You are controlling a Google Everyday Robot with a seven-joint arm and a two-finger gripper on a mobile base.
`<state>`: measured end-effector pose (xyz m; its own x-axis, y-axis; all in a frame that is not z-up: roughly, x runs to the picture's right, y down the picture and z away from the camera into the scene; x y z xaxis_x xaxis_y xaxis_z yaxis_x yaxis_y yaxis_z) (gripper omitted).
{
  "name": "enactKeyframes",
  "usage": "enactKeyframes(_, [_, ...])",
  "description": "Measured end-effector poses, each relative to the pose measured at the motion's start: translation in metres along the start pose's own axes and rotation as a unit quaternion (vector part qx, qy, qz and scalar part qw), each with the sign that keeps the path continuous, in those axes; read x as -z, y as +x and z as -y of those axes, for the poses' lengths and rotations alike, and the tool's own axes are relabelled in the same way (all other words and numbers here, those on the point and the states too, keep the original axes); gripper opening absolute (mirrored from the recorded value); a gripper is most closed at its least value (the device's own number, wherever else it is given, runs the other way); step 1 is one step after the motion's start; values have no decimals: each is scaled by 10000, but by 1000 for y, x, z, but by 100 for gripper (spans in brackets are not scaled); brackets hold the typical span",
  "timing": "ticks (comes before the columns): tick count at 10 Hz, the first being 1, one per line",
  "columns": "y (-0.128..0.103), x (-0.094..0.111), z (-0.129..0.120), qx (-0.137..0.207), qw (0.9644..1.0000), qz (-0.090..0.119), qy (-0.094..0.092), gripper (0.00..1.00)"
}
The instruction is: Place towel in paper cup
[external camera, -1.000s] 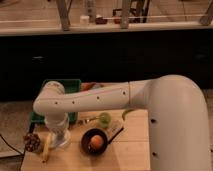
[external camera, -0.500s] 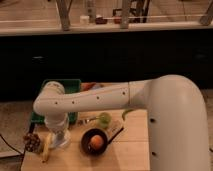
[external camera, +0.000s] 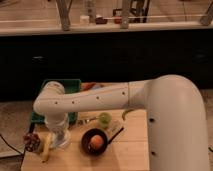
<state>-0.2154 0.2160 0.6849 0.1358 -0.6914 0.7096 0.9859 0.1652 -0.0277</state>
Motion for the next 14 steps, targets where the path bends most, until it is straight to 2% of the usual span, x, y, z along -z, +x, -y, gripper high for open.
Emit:
enactKeyframes(1, [0,0,1,13,10000,5,-2,5])
enactKeyframes(2, [0,0,1,20,10000,3,-2,13])
enactKeyframes(7, [0,2,10,121,9999,-7,-22,63])
enactKeyframes(9, [0,1,15,174,9998,-9,-48,79])
enactKeyframes(14, [0,-1,19,252,9997,0,-68,80])
